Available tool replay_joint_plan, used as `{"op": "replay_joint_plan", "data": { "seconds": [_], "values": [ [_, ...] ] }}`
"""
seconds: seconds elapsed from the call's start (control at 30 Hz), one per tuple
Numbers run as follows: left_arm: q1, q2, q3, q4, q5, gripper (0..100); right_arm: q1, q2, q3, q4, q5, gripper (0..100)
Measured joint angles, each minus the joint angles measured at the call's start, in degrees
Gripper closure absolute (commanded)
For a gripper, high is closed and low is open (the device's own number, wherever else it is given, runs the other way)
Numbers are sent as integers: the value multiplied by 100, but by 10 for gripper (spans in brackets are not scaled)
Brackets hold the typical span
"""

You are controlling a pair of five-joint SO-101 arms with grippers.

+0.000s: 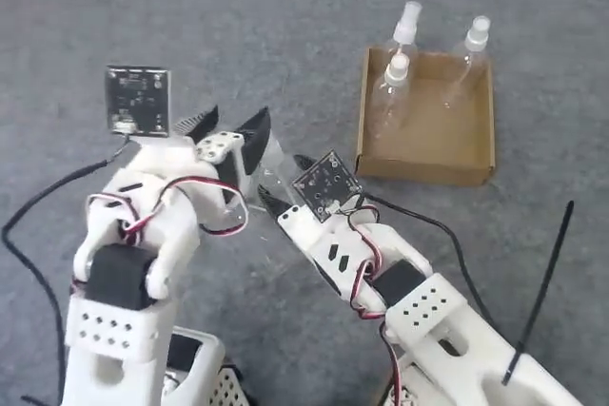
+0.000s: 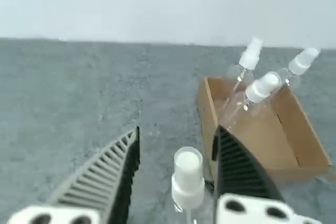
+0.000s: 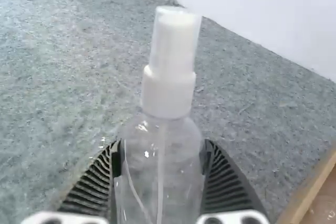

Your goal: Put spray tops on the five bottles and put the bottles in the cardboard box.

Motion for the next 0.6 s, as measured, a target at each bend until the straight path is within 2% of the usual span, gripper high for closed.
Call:
{"op": "replay_joint_plan", "data": {
  "seconds": [0.17,0.6],
  "values": [
    [-229,0,0,-185,-158,791,0,0,0,0,0,992],
    [-281,-62,1319,-1064,-352,823,0,-123,26,105,0,992]
  ]
}}
